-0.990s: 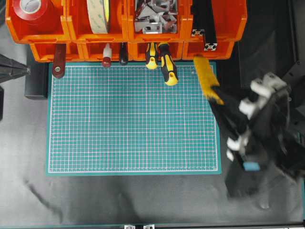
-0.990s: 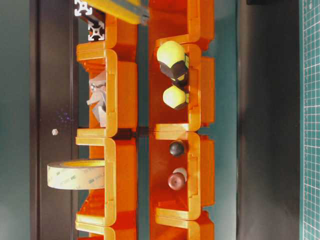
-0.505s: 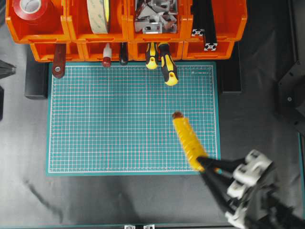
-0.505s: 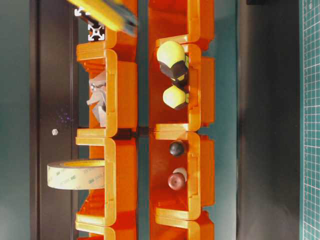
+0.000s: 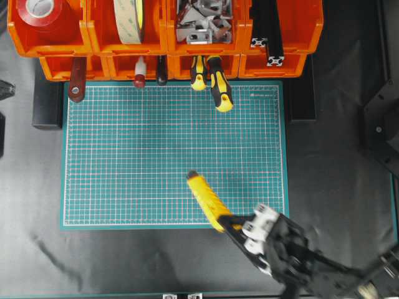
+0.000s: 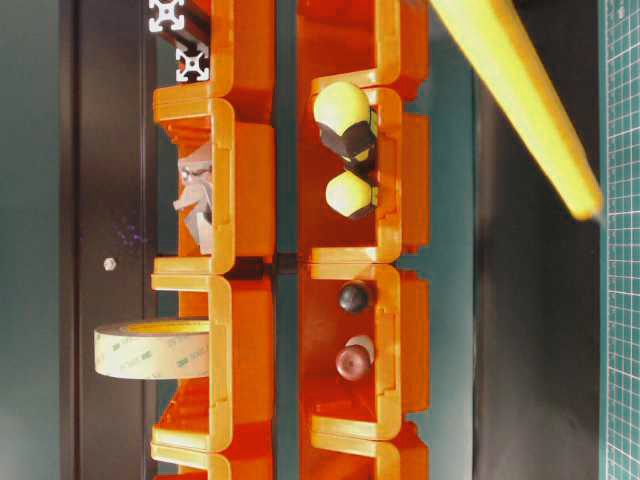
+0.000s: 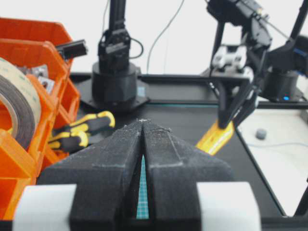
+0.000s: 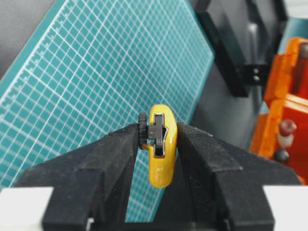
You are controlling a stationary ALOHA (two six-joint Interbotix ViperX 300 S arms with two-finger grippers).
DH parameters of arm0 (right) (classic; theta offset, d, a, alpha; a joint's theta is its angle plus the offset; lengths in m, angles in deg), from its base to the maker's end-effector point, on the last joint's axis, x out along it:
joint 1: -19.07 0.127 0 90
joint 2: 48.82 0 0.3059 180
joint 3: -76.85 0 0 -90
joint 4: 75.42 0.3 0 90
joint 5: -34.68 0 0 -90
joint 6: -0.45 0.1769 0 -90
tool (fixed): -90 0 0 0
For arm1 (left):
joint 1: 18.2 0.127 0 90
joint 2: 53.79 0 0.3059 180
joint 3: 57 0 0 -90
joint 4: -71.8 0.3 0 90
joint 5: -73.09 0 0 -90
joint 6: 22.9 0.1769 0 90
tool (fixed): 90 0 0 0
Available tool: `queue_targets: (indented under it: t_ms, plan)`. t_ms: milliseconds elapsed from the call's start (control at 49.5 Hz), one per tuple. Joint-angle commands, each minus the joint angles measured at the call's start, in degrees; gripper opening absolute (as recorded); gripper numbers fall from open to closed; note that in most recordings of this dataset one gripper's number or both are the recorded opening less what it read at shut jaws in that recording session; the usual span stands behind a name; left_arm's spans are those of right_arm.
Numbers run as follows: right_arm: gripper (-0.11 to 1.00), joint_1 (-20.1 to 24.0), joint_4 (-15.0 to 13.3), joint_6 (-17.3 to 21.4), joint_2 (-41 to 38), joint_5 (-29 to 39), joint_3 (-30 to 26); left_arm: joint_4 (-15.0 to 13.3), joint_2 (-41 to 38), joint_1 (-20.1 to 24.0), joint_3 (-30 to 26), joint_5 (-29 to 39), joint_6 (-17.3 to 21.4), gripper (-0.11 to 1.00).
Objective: Pick cutter from container rack with right arm.
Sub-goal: 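Pull the yellow cutter out of the rack and down over the mat, then lower the yellow cutter onto the mat with the right gripper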
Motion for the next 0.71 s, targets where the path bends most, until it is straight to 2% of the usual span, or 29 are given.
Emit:
queue_targets:
  t_ms: [0, 222, 485, 687]
  plan:
    - [0.27, -3.2, -2.1, -0.2, 0.8, -5.3, 0.9, 0.1, -0.7, -0.1, -1.4, -0.5, -0.2, 0.00]
    - [0.27, -10.5, -6.1, -0.1, -0.4, -14.9, 3.5, 0.1, -0.7, -0.2, -1.4, -0.5, -0.2, 0.00]
    - [0.27, -17.8, -9.3, 0.0, -3.2, -21.6, 3.5, 0.2, -1.4, -0.2, -1.2, -1.1, 0.4, 0.00]
    - [0.27, -20.8, -10.1, 0.1, -4.7, -24.8, 3.6, 0.2, -1.4, -0.2, -1.2, -1.1, 0.4, 0.00]
